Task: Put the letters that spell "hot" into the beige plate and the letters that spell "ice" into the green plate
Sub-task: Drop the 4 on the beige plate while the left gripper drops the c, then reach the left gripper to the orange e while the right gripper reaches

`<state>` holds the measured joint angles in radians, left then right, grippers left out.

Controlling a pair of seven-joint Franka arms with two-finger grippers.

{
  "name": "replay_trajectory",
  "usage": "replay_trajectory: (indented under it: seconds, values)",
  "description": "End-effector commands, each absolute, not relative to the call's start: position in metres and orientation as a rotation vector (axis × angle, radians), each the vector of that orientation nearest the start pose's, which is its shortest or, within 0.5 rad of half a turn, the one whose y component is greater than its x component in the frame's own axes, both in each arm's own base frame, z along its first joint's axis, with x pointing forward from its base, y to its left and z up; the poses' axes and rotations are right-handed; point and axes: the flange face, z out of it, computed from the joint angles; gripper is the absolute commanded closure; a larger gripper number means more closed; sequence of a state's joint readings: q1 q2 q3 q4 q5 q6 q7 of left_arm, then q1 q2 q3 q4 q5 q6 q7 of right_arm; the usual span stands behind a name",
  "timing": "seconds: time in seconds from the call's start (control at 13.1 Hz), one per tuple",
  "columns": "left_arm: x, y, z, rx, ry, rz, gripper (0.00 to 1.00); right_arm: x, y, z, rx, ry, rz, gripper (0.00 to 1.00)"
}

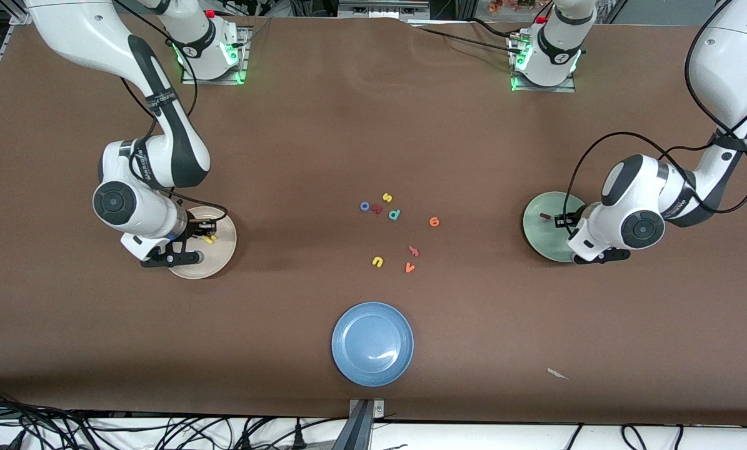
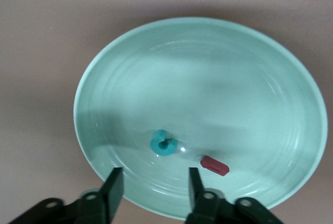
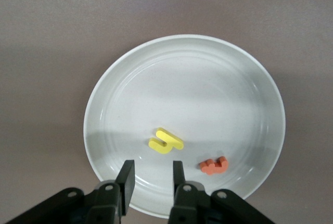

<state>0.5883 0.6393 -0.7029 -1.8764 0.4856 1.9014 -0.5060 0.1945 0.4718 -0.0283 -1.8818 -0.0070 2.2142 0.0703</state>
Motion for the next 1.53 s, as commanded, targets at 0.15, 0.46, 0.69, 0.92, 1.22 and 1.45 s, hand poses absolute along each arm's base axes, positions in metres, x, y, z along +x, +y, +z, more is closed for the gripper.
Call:
replay_trajectory:
  seconds: [0.15,0.46,0.69,0.92,1.22,1.45]
  values:
    - [0.599,-0.069,0.256,-3.046,-0.424,0.562,0.00,0.597,0.145,0.250,-3.092,0.011,0.225,0.62]
    - [0.587,-0.165,0.274,-2.990,-0.697,0.498,0.00,0.571,0.243,0.257,-3.090,0.280,0.196,0.58]
    - [0.575,-0.234,0.267,-3.012,-0.817,0.430,0.00,0.544,0.314,0.258,-3.055,0.512,0.131,0.58]
    - [0.564,-0.284,0.252,-3.057,-0.883,0.386,0.00,0.517,0.370,0.252,-2.981,0.731,0.070,0.58]
    - [0.549,-0.327,0.204,-3.037,-0.941,0.272,0.01,0.499,0.411,0.255,-2.891,0.975,0.046,0.57]
    - [0.543,-0.338,0.186,-3.034,-0.945,0.251,0.06,0.487,0.443,0.236,-2.859,1.079,0.062,0.54]
